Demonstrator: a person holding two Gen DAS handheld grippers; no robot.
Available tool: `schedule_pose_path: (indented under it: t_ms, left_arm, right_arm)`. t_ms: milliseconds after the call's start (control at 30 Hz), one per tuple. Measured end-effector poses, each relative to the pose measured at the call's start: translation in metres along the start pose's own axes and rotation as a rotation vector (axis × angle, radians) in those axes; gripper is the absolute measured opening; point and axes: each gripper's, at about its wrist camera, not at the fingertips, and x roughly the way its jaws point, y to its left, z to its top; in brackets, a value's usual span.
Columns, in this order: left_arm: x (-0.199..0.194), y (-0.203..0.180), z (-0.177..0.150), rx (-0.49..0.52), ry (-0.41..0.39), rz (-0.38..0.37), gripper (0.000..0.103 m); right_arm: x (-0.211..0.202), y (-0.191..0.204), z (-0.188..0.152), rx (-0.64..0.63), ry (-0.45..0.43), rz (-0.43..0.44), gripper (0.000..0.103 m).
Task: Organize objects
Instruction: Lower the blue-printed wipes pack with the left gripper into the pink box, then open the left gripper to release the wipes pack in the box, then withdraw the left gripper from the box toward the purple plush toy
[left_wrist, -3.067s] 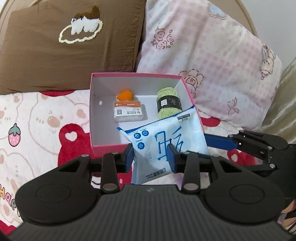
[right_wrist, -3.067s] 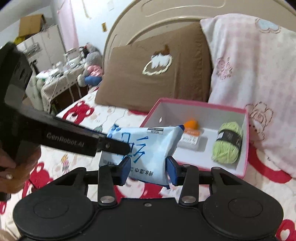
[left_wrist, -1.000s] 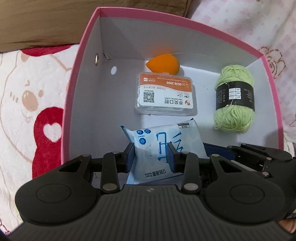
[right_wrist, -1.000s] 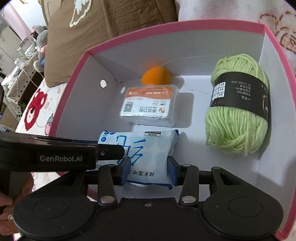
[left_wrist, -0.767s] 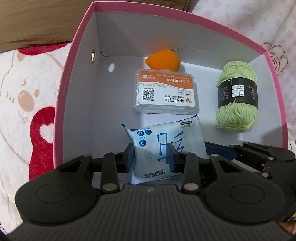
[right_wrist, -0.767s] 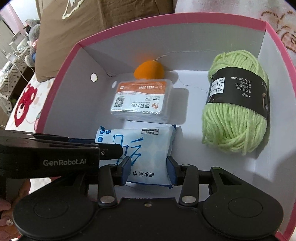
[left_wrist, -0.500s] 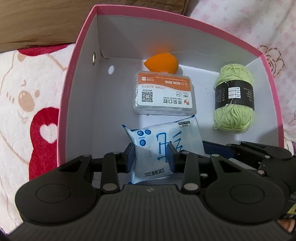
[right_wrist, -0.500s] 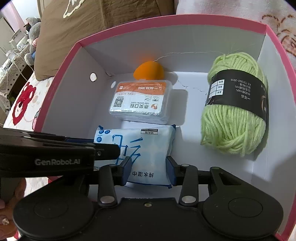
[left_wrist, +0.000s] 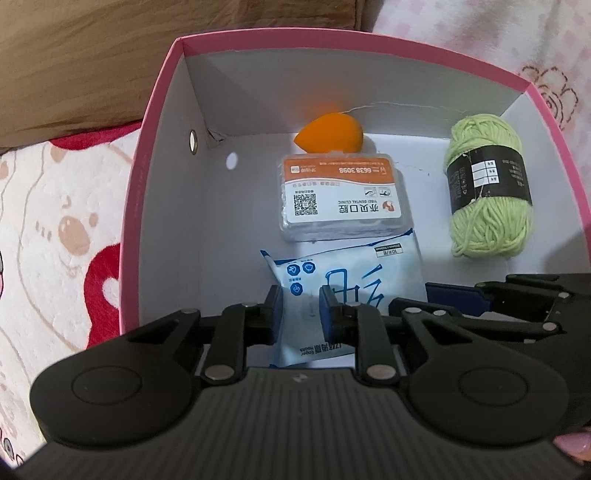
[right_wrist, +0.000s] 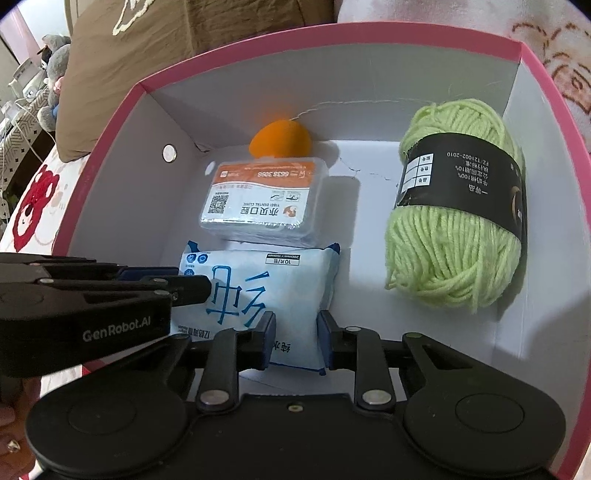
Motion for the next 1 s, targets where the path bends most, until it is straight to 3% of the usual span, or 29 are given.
schedule_pose_path:
  t_ms: [333, 733, 1000]
  left_arm:
    - [-0.024, 0.000, -0.008, 0.001, 0.001, -0.045, 0.020]
    - [-0.092, -0.008, -0.008, 0.102, -0.107, -0.084, 0.021]
    - [-0.121, 0.002, -0.015, 0.160, -0.096, -0.071, 0.022]
  right_arm:
    - [-0.036, -0.002, 0.002, -0.003, -0.066, 0.041, 0.030]
    - [-0.116, 0.009, -0.012, -0.101, -0.180, -0.007, 0.042]
    - [-0.143, 0.021, -0.022, -0.145, -0.192, -0.030, 0.043]
